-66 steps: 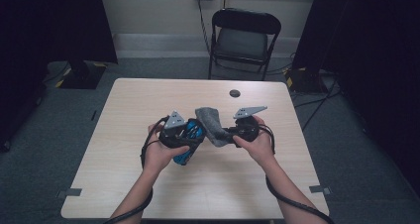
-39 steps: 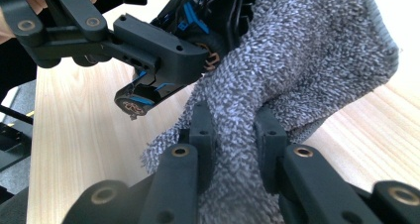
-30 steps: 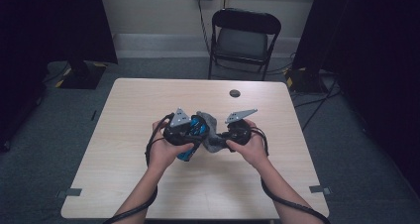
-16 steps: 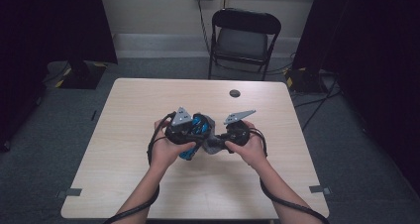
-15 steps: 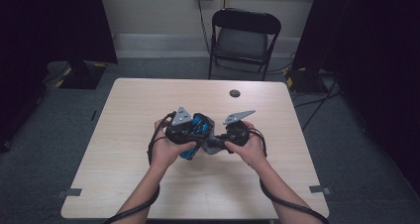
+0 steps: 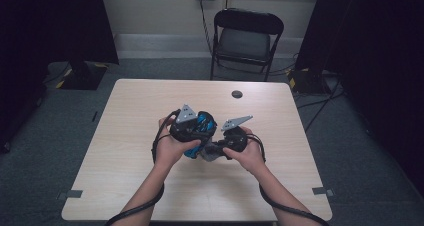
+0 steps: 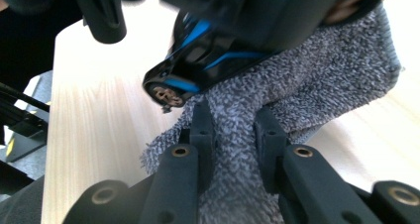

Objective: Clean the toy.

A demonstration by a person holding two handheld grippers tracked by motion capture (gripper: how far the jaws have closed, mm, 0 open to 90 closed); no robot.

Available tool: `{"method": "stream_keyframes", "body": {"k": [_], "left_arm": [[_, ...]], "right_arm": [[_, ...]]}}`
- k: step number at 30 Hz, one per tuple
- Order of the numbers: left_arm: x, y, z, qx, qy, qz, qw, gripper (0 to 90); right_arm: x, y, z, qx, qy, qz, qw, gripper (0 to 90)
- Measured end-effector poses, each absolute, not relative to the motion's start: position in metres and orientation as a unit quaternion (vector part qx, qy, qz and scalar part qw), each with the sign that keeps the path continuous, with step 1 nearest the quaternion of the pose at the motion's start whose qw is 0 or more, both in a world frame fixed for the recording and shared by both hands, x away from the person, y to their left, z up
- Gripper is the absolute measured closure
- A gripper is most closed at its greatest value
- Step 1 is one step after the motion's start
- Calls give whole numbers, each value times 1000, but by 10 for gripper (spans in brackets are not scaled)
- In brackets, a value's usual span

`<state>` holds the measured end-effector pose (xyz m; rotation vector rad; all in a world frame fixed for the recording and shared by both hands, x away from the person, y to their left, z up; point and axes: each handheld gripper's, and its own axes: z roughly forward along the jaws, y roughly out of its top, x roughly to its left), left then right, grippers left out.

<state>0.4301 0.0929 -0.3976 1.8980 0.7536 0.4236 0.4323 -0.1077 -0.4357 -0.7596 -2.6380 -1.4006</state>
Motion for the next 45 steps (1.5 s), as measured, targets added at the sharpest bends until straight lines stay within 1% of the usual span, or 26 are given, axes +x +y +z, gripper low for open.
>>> {"method": "stream_keyframes", "body": {"k": [22, 32, 38, 45], "left_arm": [[436, 92, -393, 774, 324, 168, 518, 255], [436, 101, -388, 764, 331, 170, 527, 255], [435, 109, -388, 764, 335, 173, 524, 255], [433, 115, -396, 769, 338, 171, 515, 255]], "right_arm": [[421, -91, -454, -230, -863, -447, 57, 755], [413, -98, -459, -218, -873, -432, 63, 753], [418, -117, -453, -227, -885, -406, 32, 752], [433, -145, -438, -264, -873, -411, 4, 752]]}}
